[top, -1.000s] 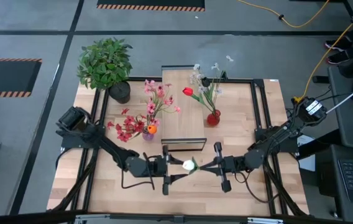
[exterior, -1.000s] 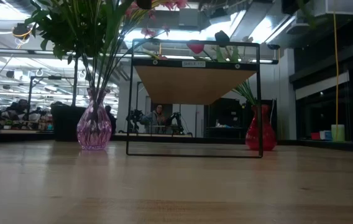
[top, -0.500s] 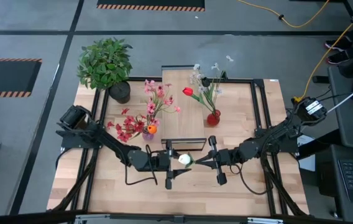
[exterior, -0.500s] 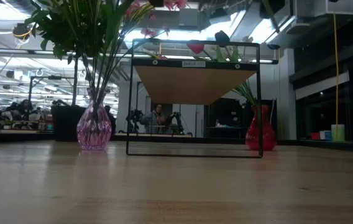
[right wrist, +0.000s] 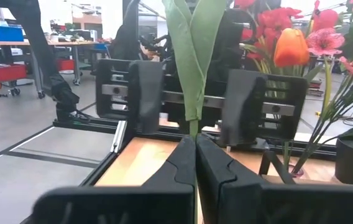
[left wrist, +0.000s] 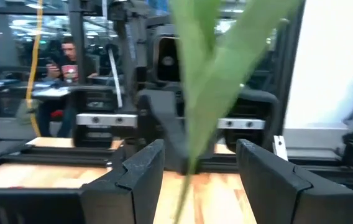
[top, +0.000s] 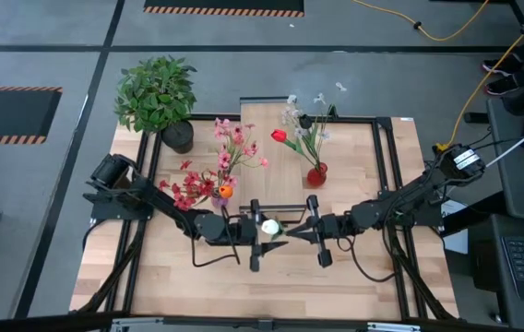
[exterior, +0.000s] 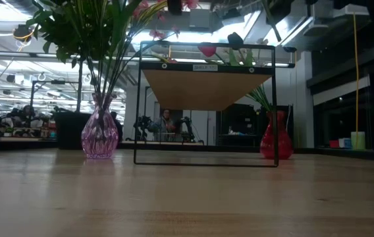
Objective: Pick and place flowers into a vace then onto a shelf
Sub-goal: Put the white tulip into the violet vase
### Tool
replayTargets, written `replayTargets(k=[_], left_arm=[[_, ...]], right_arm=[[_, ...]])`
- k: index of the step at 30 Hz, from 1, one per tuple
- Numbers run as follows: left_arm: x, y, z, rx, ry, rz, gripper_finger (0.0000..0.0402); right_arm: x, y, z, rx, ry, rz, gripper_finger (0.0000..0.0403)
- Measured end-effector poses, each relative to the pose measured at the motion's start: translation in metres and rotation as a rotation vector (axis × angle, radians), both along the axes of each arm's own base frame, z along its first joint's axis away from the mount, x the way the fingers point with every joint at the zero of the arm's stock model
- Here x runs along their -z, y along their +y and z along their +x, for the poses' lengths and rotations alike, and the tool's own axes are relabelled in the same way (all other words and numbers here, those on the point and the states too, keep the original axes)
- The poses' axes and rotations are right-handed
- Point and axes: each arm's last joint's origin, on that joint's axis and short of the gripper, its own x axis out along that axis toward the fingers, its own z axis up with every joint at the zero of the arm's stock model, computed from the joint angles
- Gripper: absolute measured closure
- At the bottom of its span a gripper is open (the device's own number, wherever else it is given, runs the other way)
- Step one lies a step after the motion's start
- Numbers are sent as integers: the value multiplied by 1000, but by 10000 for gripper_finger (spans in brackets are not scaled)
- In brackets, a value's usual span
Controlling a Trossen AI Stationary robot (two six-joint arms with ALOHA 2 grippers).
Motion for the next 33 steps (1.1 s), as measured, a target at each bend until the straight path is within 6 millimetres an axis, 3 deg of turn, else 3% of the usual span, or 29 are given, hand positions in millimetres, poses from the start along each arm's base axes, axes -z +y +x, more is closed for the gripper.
replayTargets(k=[8, 33], left_arm=[[-3, 1, 0, 3, -24, 66, 222], [-2, 5, 2, 18, -20, 73, 365]], right_arm=[[0, 0, 0, 1, -2, -17, 403], [-1, 1, 0, -2, -10, -18, 403]])
